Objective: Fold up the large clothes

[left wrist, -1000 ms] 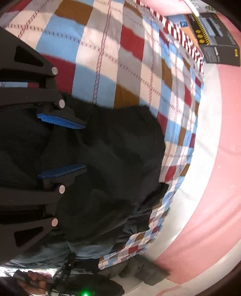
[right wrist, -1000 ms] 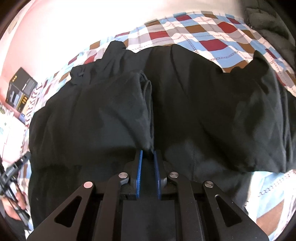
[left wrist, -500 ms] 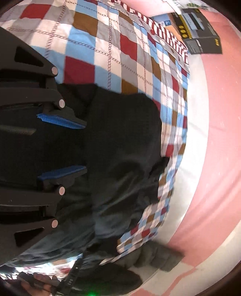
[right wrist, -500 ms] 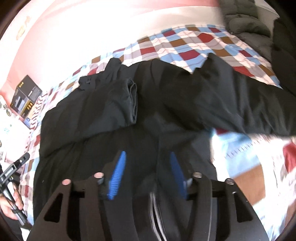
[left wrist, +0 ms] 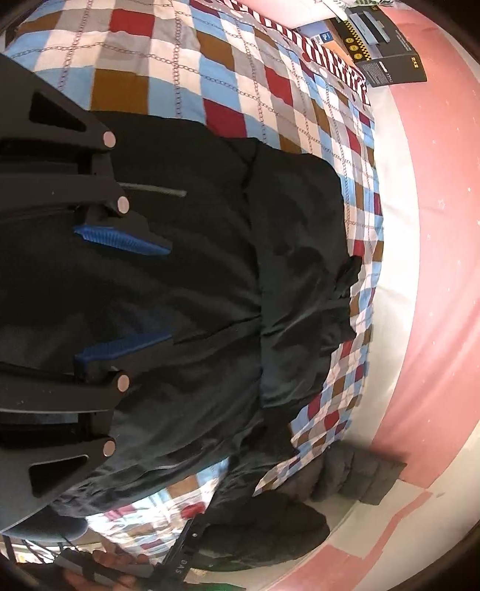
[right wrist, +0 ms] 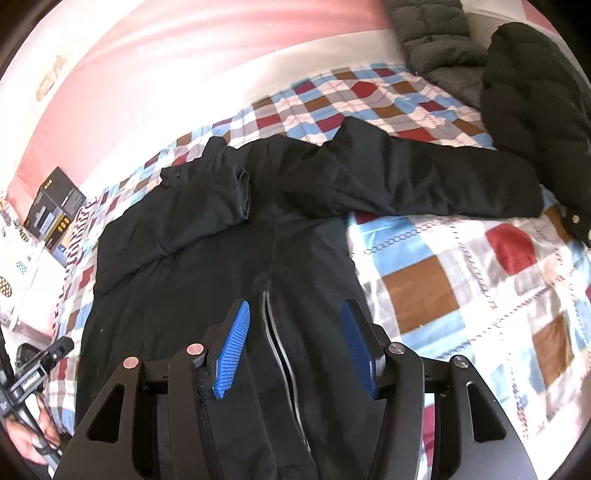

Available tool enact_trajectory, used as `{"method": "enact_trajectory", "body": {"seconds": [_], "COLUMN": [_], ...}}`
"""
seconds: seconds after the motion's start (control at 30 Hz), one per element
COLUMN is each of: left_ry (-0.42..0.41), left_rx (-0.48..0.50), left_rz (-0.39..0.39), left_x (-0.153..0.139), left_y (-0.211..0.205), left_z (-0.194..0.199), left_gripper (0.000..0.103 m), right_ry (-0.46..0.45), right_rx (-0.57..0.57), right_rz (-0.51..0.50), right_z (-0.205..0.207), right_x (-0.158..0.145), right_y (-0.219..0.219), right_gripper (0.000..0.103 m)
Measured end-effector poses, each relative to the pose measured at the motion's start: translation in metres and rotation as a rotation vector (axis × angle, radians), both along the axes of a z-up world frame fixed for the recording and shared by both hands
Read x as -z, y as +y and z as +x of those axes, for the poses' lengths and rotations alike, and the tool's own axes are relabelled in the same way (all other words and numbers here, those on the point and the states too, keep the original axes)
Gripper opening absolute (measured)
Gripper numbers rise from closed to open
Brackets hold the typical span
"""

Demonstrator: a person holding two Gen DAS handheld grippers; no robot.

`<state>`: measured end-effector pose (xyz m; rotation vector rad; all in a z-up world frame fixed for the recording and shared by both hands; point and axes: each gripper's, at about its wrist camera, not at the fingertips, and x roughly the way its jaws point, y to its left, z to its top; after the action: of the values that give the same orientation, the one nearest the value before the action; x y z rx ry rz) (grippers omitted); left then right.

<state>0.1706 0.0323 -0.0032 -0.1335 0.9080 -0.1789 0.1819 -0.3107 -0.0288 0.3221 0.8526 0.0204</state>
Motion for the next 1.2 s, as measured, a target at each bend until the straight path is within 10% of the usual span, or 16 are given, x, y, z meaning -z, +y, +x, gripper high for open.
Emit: {"method": "enact_trajectory", "body": {"seconds": [0.6, 1.2], "left_ry": [-0.004, 0.037], "left_rx": [0.052, 0.019], "left_rz": [0.01, 0.069], "left_x": [-0.008, 0.017], "left_y": [-0.043, -0.045], "left_z": [-0.011, 0.043], "left_gripper": [0.045, 0.045], "right_ry": [-0.003, 0.052], "right_rx": [0.093, 0.419], "right_rz": [0.034, 0.172], "right_z": [-0.025, 0.065], "right_x": [0.011, 0.076], "right_y": [-0.059, -0.224], "right_gripper": [0.057, 0.06]}}
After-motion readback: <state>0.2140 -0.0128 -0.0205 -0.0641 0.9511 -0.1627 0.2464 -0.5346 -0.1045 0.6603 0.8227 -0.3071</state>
